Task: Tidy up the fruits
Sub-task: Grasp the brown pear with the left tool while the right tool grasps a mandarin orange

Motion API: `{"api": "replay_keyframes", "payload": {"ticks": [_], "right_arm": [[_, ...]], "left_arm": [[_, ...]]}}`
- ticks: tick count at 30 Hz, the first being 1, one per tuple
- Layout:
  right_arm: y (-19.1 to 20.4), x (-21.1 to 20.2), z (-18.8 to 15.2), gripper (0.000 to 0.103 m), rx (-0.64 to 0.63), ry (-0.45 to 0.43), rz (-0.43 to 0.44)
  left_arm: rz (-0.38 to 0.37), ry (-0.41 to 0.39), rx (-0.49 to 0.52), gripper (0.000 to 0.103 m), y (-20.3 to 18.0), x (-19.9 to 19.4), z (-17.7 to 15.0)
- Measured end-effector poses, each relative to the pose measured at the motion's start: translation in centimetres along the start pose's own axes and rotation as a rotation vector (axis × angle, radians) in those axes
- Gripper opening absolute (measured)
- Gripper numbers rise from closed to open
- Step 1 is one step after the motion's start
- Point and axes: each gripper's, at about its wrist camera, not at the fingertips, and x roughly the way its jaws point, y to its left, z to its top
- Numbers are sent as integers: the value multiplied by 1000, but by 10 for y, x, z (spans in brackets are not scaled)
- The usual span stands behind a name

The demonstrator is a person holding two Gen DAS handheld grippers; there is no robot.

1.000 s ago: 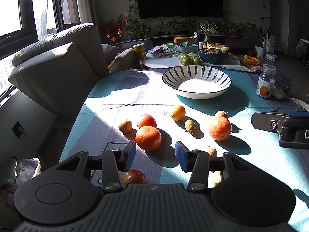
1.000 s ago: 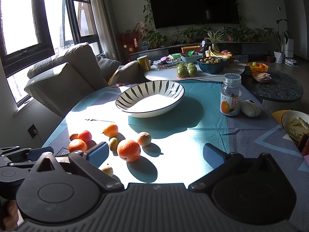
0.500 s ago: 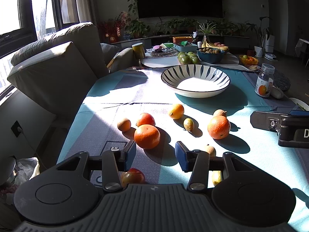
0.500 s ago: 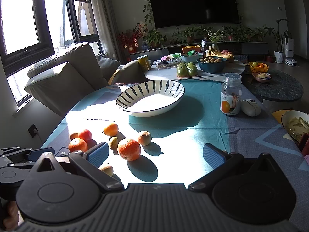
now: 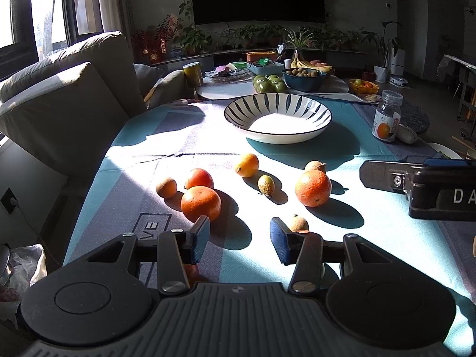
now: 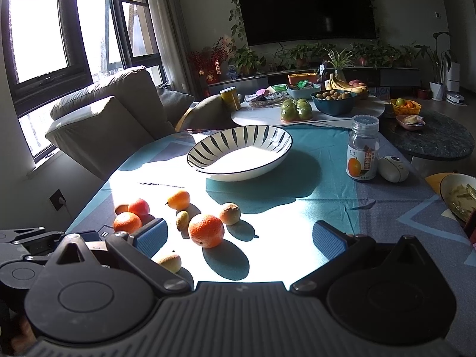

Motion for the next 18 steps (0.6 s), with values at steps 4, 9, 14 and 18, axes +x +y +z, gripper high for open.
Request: {"api": "replay_keyframes", "payload": {"ticks": [4, 9, 14, 18], "right_arm": [[-1, 0, 1, 90, 2, 1, -1], [-4, 1, 1, 90, 8, 4, -8], [-10, 3, -1, 90, 16, 9, -12], [-15, 6, -2, 90, 22, 23, -11]], "left_arm": [[-27, 13, 16, 43, -7, 4, 1], [-42, 34, 17, 43, -11, 10, 1], [-65, 51, 13, 42, -14, 16, 1], [-80, 70, 19, 42, -19, 23, 2]]}}
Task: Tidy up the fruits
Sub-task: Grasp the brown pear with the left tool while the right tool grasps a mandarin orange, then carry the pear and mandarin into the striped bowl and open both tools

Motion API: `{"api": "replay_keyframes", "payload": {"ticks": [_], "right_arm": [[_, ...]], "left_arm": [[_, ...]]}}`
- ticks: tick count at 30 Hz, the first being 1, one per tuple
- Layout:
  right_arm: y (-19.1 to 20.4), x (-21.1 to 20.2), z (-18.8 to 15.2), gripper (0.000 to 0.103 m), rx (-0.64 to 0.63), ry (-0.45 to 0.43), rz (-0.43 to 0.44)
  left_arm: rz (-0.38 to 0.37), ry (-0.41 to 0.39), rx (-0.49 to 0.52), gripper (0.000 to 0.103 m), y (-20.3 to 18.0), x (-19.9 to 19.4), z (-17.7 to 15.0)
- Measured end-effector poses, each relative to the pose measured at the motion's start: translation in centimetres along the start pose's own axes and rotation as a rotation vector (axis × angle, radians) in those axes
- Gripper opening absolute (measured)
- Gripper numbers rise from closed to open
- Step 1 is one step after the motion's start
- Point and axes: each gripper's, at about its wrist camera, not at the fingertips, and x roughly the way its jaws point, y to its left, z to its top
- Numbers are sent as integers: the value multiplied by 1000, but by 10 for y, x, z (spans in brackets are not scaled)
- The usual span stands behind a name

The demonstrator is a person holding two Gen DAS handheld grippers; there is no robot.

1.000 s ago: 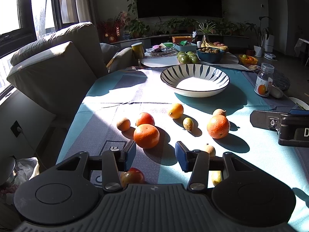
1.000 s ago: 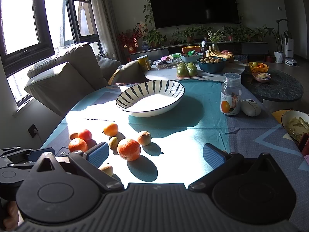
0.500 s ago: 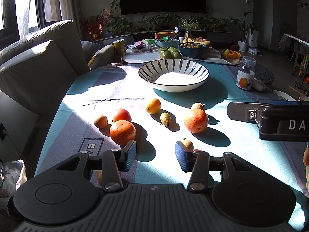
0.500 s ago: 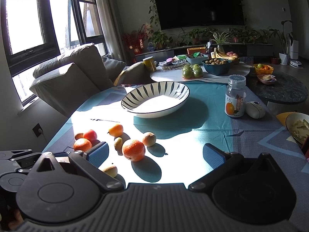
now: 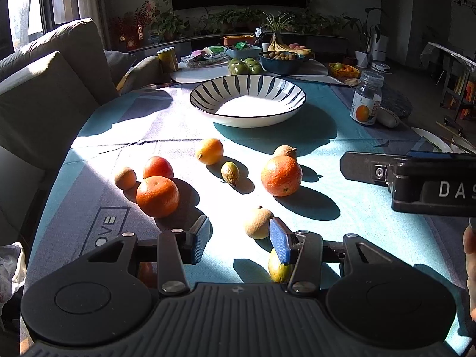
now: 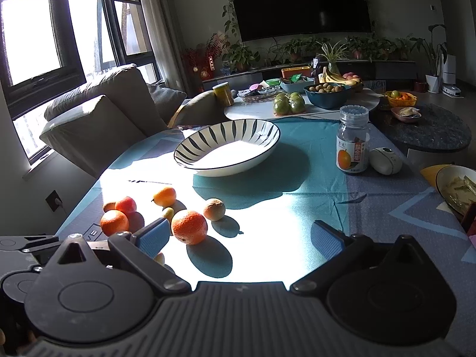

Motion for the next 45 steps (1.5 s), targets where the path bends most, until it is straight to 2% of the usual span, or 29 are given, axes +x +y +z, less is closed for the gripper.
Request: {"api": "replay_keyframes", "payload": {"ticks": [10, 15, 17, 24, 34, 38, 45], "right_arm": [[-3, 7, -3, 90, -4, 34, 40], [-1, 12, 0, 90, 7, 62, 114], [3, 15, 2, 90, -2, 66, 133], [18, 34, 7, 90, -38, 102, 167], [25, 65, 6, 90, -22, 213, 185], [16, 58, 8, 90, 8, 207, 211], [10, 51, 28, 90, -8, 130, 200]], "left_arm": [[-30, 32, -9, 40, -2, 17, 4], [-82, 38, -43, 25, 3, 23, 4], [-88, 36, -51, 25, 5, 22, 4], [-49, 18, -41, 25, 14, 17, 3], [-27, 14, -70, 25, 31, 18, 6], [-38, 6, -59, 25, 28, 20, 12], [-45, -24, -36, 25, 25, 28, 35]]}}
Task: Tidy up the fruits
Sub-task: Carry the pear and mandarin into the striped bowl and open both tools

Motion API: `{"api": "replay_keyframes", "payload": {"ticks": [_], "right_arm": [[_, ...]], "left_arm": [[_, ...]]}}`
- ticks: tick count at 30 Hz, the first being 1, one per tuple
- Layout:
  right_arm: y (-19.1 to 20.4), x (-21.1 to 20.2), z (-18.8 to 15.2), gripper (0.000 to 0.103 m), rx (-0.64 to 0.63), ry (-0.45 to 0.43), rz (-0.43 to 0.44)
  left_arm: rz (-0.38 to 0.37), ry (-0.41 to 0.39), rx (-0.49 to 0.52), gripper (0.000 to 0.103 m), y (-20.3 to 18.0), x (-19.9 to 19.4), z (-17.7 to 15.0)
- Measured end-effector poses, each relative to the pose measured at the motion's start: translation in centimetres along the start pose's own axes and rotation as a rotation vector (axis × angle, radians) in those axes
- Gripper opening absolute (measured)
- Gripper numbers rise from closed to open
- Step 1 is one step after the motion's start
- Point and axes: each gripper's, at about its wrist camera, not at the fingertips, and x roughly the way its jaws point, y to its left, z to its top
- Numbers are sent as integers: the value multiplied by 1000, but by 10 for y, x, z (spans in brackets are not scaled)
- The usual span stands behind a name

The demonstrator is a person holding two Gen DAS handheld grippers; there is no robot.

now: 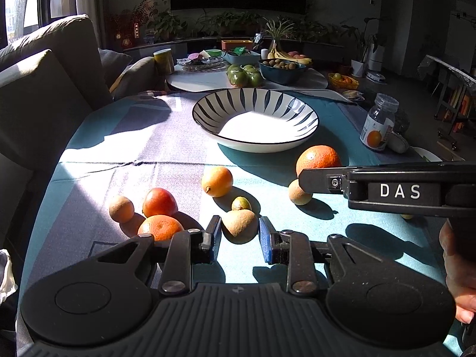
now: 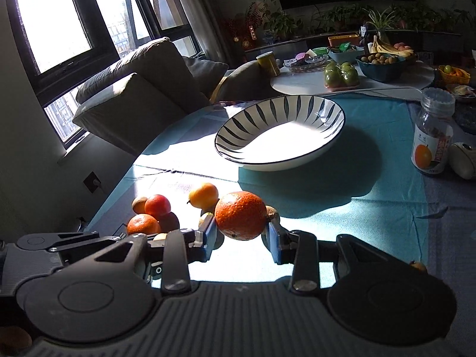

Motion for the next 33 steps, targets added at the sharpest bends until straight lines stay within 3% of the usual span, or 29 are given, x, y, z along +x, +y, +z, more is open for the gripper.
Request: {"api": "replay_keyframes", "payload": {"ticks": [10, 18, 33], "right_arm": [[-22, 16, 36, 90, -16, -76, -65], [-42, 34, 57, 90, -8, -79, -91], [-56, 59, 65, 90, -6, -47, -78]], "left_arm": [[-5, -64, 31, 25, -6, 30, 49], [-15, -61, 46, 25, -9, 67, 76], [-20, -23, 33, 25, -2, 98, 83]]}}
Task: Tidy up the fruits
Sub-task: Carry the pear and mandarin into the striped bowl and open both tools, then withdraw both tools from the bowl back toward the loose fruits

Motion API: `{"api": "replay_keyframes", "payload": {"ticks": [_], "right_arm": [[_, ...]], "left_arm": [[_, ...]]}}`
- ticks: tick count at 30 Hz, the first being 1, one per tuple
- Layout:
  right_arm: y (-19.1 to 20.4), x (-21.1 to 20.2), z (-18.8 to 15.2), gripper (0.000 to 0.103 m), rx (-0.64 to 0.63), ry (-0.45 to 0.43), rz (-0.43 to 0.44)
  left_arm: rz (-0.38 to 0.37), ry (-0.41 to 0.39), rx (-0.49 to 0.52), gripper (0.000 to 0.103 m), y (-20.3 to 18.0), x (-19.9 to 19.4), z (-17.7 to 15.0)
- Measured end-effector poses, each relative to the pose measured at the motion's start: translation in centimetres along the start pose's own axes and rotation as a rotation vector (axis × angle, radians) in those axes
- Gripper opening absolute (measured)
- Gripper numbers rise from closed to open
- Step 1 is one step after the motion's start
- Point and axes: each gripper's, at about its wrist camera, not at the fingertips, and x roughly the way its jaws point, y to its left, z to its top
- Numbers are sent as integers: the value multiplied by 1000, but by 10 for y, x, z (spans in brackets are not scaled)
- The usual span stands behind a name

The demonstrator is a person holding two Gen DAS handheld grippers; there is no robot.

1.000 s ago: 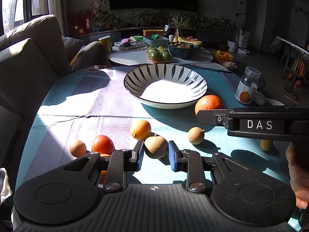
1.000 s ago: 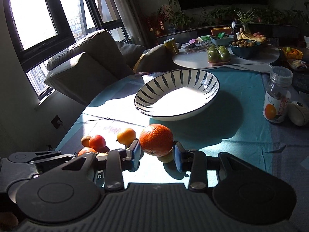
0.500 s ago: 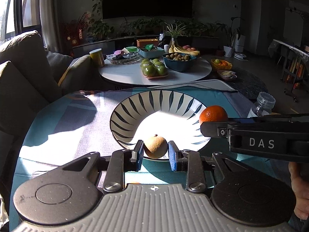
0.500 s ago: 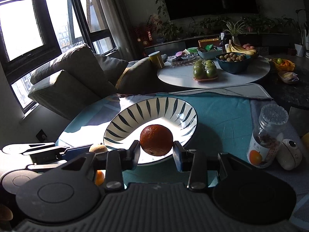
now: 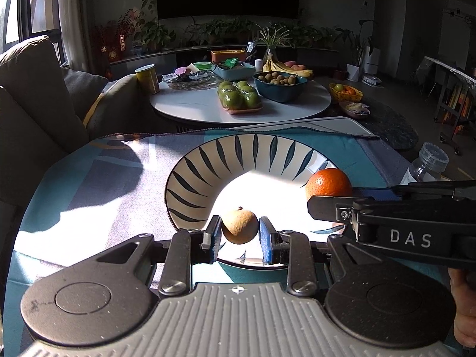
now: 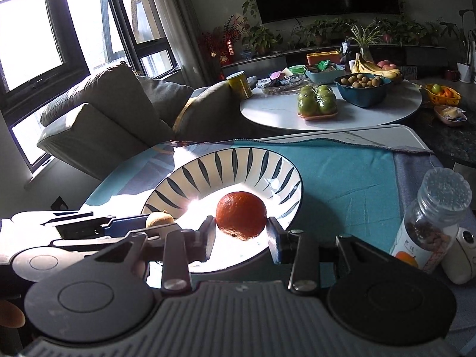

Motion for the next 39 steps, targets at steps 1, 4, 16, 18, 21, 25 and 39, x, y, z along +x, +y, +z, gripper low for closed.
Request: {"api": "replay_keyframes", "payload": {"ticks": [1, 4, 16, 18, 21, 25, 39], "right_arm": [[1, 1, 0, 90, -2, 4, 3], [2, 1, -1, 90, -11, 5, 0], [5, -1, -1, 90, -23, -19, -7], [6, -3, -2, 90, -21, -24, -4], [6, -7, -2, 90, -19, -31, -6], [7, -17, -4, 90, -15, -48, -12], [13, -52, -21, 90, -18, -94, -44]], "left_arm": [[-3, 4, -5, 25, 1, 1, 0], [-10, 20, -32, 25, 4, 3, 0], [22, -2, -43, 32, 4, -2, -1], [23, -6, -42, 34, 4, -4, -2], [27, -14, -41, 35, 4, -7, -2], [28, -30, -39, 36, 4, -14, -3], [22, -88, -4, 43, -2, -53, -18]]}}
